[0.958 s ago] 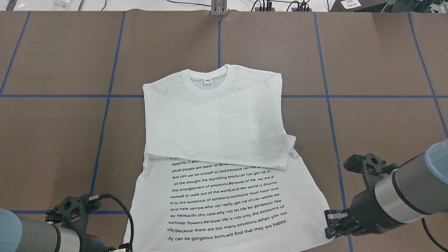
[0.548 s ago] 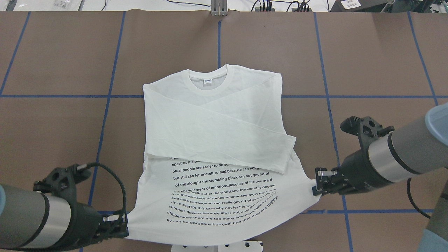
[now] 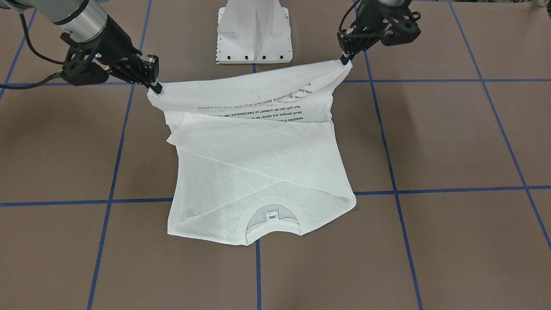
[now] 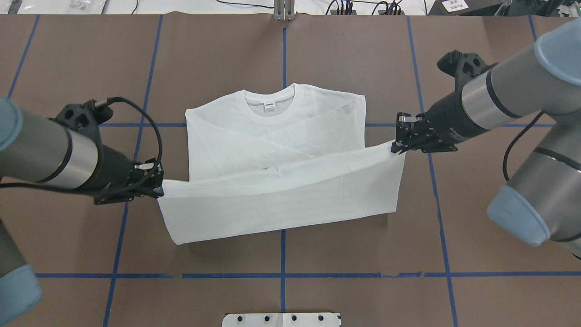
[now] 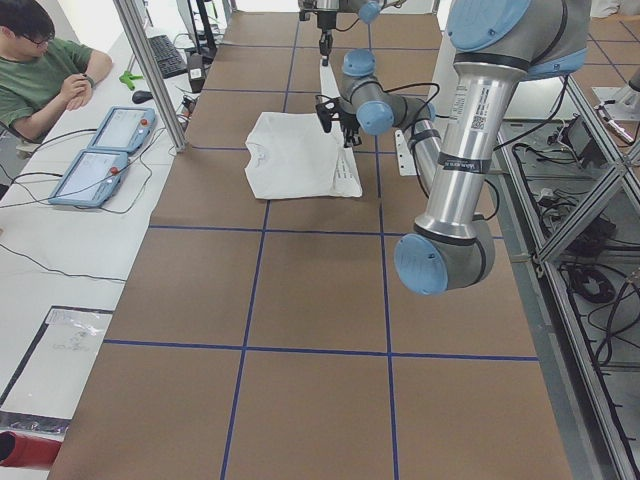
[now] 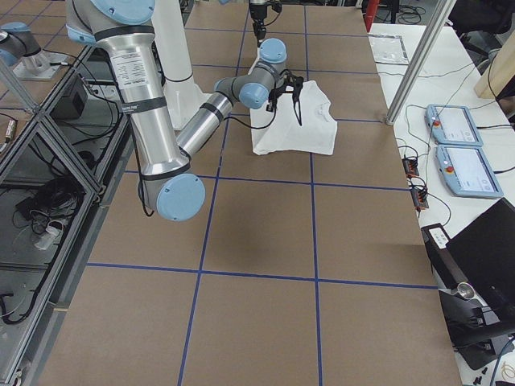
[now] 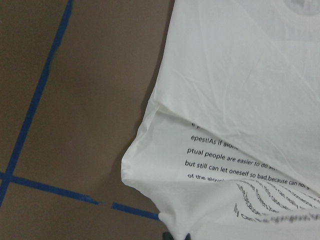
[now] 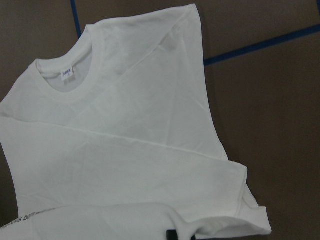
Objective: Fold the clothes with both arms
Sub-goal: 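Lift the hem with both grippers and fold it toward the collar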
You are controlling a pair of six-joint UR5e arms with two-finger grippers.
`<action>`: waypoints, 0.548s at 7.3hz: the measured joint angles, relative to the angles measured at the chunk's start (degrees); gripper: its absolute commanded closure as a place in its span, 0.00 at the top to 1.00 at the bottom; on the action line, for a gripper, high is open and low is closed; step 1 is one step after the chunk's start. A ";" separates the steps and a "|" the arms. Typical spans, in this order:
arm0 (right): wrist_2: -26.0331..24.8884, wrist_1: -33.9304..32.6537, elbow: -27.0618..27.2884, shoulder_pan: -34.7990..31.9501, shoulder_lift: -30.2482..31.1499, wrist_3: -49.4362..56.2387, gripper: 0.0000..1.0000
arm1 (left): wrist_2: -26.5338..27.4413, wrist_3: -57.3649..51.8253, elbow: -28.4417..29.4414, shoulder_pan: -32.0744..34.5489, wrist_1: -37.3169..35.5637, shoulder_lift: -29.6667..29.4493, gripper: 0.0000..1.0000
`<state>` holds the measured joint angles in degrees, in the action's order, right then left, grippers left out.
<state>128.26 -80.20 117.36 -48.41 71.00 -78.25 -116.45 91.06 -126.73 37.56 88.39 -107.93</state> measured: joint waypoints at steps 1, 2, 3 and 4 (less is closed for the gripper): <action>-0.33 0.15 -5.44 -1.82 -3.85 1.24 0.00 | -0.01 -1.52 6.51 2.41 -0.20 -4.16 0.00; -0.73 0.37 -10.87 -2.79 -7.34 3.20 0.00 | -0.03 -4.51 10.83 5.08 -0.19 -6.39 0.00; -1.18 0.51 -16.34 -3.30 -10.86 4.81 0.00 | -0.06 -7.79 14.28 7.77 0.48 -7.58 0.00; -1.59 0.60 -21.12 -3.60 -14.01 5.59 0.00 | -0.09 -9.76 18.28 9.64 2.86 -8.69 0.00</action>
<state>126.66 -79.60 96.25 -52.01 57.00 -72.66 -116.53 81.30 -108.46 47.20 91.26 -116.62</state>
